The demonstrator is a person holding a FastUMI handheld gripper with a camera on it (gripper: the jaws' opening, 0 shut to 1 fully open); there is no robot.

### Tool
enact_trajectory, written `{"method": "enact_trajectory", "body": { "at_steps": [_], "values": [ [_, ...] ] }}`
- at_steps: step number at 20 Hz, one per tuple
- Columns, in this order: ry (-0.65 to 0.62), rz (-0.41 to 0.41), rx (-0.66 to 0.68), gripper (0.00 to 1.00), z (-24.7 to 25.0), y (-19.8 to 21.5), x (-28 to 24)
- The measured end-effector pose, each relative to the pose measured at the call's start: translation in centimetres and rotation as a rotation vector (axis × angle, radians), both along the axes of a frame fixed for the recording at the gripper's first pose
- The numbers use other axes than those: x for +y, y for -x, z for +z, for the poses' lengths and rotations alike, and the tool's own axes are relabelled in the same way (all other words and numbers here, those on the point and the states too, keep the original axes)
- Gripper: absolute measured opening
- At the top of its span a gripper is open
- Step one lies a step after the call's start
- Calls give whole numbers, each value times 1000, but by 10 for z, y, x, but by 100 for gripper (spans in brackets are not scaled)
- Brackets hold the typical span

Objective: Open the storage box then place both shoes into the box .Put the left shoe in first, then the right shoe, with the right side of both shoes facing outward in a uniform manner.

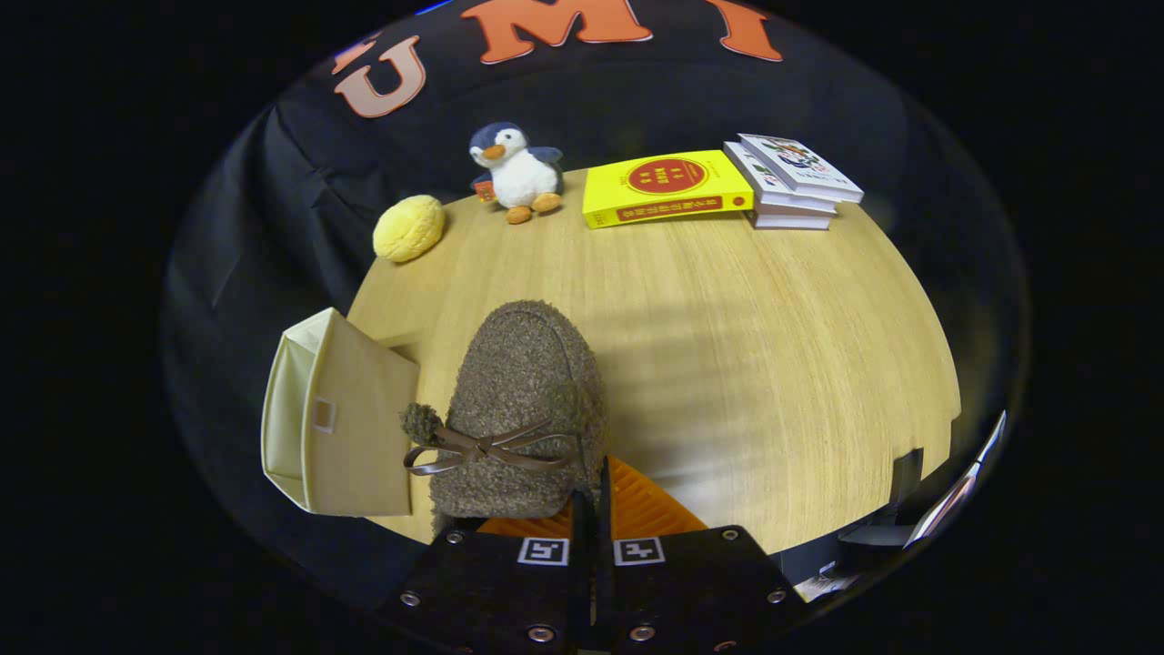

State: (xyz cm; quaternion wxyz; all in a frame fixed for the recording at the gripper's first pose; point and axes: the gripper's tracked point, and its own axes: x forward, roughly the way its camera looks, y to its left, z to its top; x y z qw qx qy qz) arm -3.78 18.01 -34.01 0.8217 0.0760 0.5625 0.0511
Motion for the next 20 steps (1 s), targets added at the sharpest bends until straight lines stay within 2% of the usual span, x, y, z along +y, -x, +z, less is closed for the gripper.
{"method": "enact_trajectory", "body": {
  "at_steps": [9,15,20],
  "values": [
    [-82,166,-43,4,65,-22,153],
    [-114,252,-46,4,78,-28,239],
    [-72,271,-28,4,57,-29,274]
  ]
}}
